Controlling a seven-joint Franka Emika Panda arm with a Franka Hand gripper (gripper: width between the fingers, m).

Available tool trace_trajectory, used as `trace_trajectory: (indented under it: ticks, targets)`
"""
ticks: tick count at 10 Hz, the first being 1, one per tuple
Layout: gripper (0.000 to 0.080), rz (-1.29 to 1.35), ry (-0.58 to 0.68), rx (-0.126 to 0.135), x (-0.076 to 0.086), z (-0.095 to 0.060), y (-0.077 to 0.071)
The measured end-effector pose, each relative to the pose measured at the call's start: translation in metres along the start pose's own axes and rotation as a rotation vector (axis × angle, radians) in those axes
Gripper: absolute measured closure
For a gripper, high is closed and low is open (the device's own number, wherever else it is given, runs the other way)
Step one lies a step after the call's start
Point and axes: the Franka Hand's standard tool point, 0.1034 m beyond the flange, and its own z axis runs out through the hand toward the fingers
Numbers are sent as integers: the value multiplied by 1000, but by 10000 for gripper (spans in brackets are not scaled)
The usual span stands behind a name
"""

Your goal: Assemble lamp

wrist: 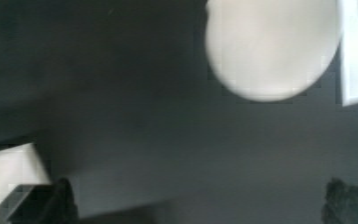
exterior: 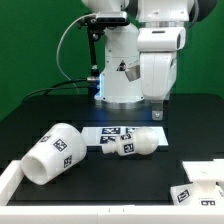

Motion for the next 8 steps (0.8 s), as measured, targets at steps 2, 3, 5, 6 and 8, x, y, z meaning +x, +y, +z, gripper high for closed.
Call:
trace_trajectory:
  ticks: [2, 3, 5, 6, 8]
  targets:
    - [101, -97, -7, -2, -2, -1, 2]
    - [101, -119, -8, -1, -3, 0, 2]
    - [101, -279, -25, 6, -8, 14, -16]
    - [101, -329, -31, 10, -14, 26, -32]
    - [101, -310, -40, 47, -30, 46, -48]
